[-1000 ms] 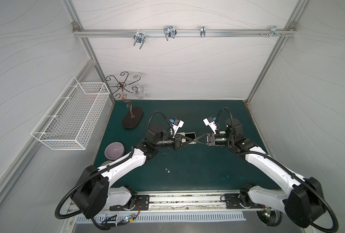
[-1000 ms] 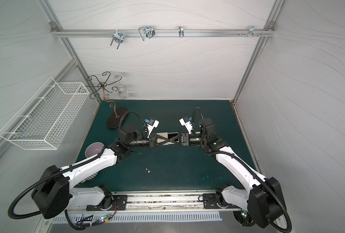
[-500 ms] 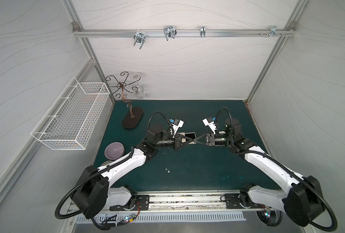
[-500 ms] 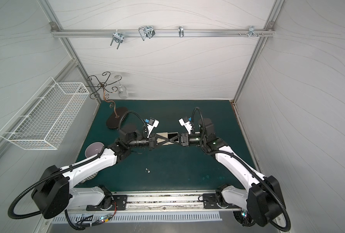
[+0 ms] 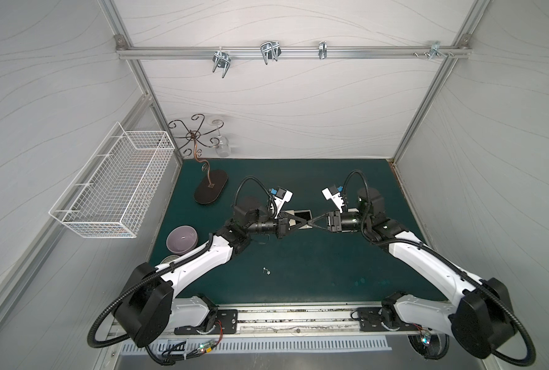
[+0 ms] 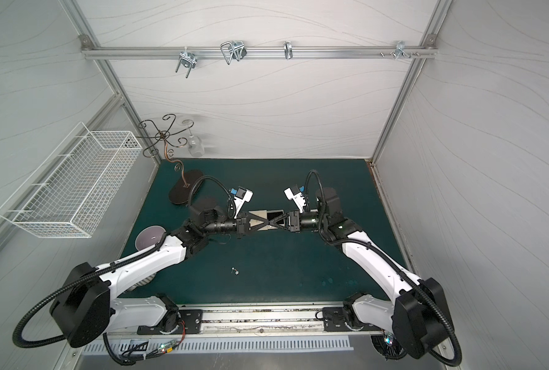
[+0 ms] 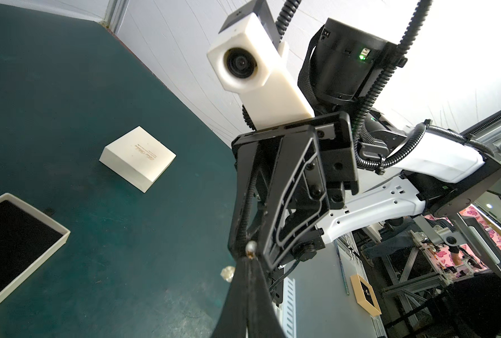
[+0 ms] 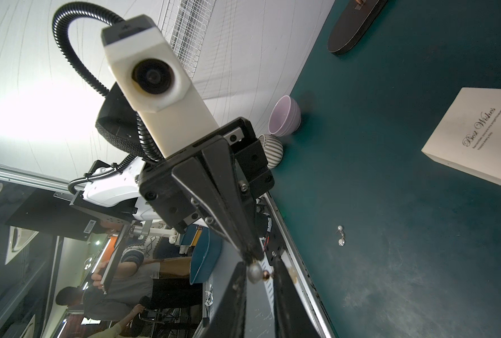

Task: Place the earrings into the drawer-style jewelry box
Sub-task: Pick up the earring from the center of the board.

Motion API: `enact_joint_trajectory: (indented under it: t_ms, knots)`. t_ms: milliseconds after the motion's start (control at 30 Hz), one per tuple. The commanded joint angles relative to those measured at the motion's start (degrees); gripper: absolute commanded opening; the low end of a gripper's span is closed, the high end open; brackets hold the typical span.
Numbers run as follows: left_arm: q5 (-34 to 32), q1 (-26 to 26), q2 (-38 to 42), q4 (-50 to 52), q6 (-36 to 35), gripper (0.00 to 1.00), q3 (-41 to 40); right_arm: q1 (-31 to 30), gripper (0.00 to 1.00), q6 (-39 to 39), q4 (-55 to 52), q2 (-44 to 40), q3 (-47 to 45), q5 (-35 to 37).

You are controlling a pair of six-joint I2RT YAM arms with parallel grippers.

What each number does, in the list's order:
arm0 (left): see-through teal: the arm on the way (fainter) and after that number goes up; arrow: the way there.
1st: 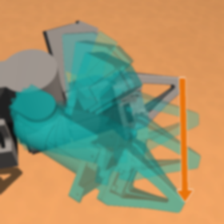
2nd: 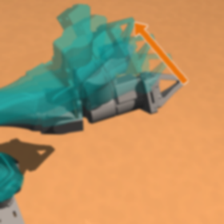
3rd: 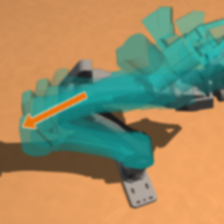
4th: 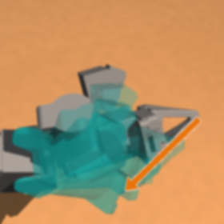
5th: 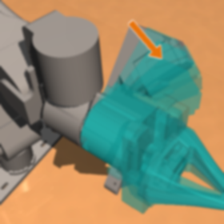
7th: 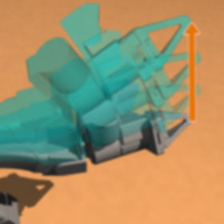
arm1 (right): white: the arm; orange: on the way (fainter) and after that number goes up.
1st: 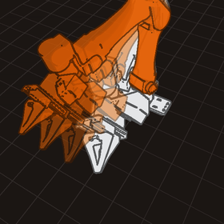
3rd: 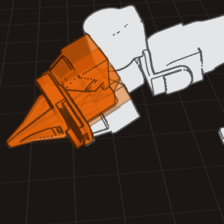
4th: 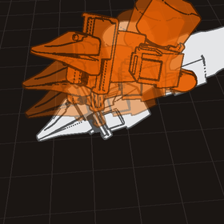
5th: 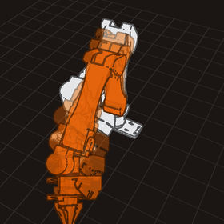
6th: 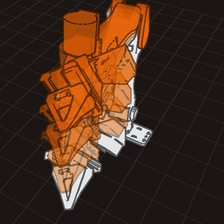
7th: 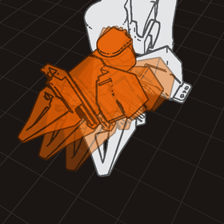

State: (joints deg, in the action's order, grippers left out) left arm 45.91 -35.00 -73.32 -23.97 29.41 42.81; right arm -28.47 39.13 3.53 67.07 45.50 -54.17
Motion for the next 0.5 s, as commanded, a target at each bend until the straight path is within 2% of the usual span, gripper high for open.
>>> enact_joint_trajectory:
  t_ms: [0,400,433,467]
  knots:
    - [1.3,0.0,0.8,-3.2,0.4,0.00,0.7,0.3,0.19,-0.5,1.5,0.3,1.4,-0.9]
    - [0.7,0.0,0.4,-2.9,0.6,0.00,0.7,0.3,0.13,-1.4,0.0,0.7,1.7,-0.5]
    - [0.4,0.0,0.5,-2.8,0.6,0.01,0.6,0.3,0.13,-1.9,-0.7,0.8,1.9,-0.2]
    - [0.1,0.0,0.7,-2.5,0.5,0.07,0.7,0.3,0.13,-2.3,-1.6,1.0,2.0,0.1]
